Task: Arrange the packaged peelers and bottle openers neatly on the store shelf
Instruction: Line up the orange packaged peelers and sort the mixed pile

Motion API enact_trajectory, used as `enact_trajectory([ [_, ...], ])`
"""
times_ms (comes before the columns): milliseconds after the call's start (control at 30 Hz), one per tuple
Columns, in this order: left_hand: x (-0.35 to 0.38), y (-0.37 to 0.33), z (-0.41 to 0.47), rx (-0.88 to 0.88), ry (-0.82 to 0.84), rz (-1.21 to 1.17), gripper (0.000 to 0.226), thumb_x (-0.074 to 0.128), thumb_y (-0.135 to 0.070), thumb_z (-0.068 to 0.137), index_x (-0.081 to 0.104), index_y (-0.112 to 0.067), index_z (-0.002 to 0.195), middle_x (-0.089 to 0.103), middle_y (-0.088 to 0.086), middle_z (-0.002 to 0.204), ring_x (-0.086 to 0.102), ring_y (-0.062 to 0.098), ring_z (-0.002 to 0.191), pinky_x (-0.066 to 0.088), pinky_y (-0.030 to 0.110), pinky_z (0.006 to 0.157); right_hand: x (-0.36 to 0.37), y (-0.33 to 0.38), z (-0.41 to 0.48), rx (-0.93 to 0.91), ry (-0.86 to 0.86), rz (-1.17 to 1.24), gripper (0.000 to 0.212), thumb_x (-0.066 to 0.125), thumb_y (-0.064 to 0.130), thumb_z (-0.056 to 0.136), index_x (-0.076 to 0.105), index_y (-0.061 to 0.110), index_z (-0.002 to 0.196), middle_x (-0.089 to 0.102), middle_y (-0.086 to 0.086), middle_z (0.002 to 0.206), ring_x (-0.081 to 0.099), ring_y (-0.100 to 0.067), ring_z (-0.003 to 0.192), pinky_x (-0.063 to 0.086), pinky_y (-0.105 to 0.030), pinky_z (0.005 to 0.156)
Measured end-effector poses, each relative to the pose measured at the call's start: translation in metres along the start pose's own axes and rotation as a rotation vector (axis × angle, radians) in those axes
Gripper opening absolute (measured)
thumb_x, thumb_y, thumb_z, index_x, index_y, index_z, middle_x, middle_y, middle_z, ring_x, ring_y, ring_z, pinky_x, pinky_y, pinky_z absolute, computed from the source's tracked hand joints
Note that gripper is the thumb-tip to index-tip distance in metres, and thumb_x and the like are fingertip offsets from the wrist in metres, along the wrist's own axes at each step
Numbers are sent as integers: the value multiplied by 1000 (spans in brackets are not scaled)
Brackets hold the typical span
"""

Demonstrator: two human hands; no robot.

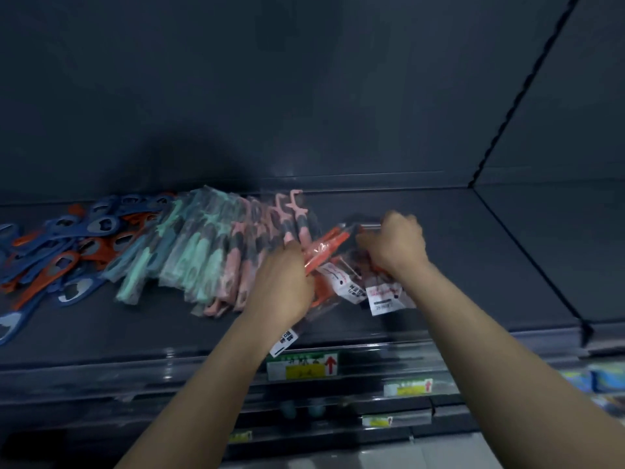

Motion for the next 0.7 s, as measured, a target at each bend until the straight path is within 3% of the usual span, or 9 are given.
enact_trajectory([
  [67, 12, -5, -2, -5, 72, 48, 33, 60, -22, 87, 50, -6, 114, 56, 11, 105, 53, 24, 93, 46, 33, 76, 9, -4, -8, 6, 62, -108, 74, 61, 55, 82, 41, 5, 132, 36, -18, 136, 34, -36, 127, 33, -48, 101],
  [167, 20, -9, -3, -61, 171, 79, 65, 72, -38, 77, 42, -8, 127, 52, 14, 121, 50, 29, 108, 44, 43, 92, 11, -8, -9, -20, 86, -104, 76, 66, 46, 81, 32, 6, 136, 23, -17, 141, 24, -37, 129, 32, -46, 103],
  [267, 20, -13, -5, -87, 177, 82, 63, 74, -32, 76, 42, -10, 125, 56, 12, 117, 53, 29, 103, 45, 42, 89, 3, -17, -4, -21, 140, 10, 71, 72, 22, 80, 30, 7, 135, 9, -18, 145, 17, -37, 132, 37, -41, 100],
  [367, 21, -19, -7, -127, 108, 4, 57, 71, -27, 79, 42, -10, 125, 59, 11, 115, 55, 29, 100, 44, 35, 81, -8, -35, 2, 50, 142, 85, 79, 68, 6, 77, 21, 13, 140, 0, -17, 148, 14, -37, 133, 40, -40, 90],
  [467, 27, -32, -6, -152, 67, -63, 52, 69, -27, 82, 41, -9, 122, 58, 8, 112, 51, 24, 91, 36, 30, 74, -18, -55, 10, 100, 139, 133, 80, 60, -1, 79, 13, 14, 142, 21, -21, 142, 22, -36, 129, 40, -40, 87],
  [533, 33, -42, -3, -167, 33, -109, 52, 68, -25, 83, 39, -8, 122, 56, 8, 116, 51, 26, 95, 34, 27, 72, -24, -66, 15, 109, 129, 146, 77, 54, -1, 81, 11, 13, 143, 38, -22, 133, 30, -37, 127, 39, -41, 88],
  [633, 44, -55, 5, -209, -18, -224, 42, 67, -25, 84, 40, -9, 111, 57, 11, 112, 54, 25, 89, 38, 28, 65, -32, -78, 15, 125, 116, 204, 70, 57, 5, 80, 20, 8, 139, 41, -22, 132, 42, -40, 121, 42, -46, 98],
  [700, 51, -65, 11, -206, -32, -308, 37, 64, -27, 87, 41, -9, 110, 57, 9, 109, 55, 23, 90, 41, 31, 70, -36, -80, 13, 100, 113, 269, 64, 59, 12, 78, 29, 4, 134, 43, -22, 129, 47, -40, 116, 45, -45, 97],
])
Point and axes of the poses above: each hand's wrist, its own z-axis towards the middle knuckle, its own x-axis out of the palm, y = z × x, the point moved 5 cm from there along z, towards the middle knuckle
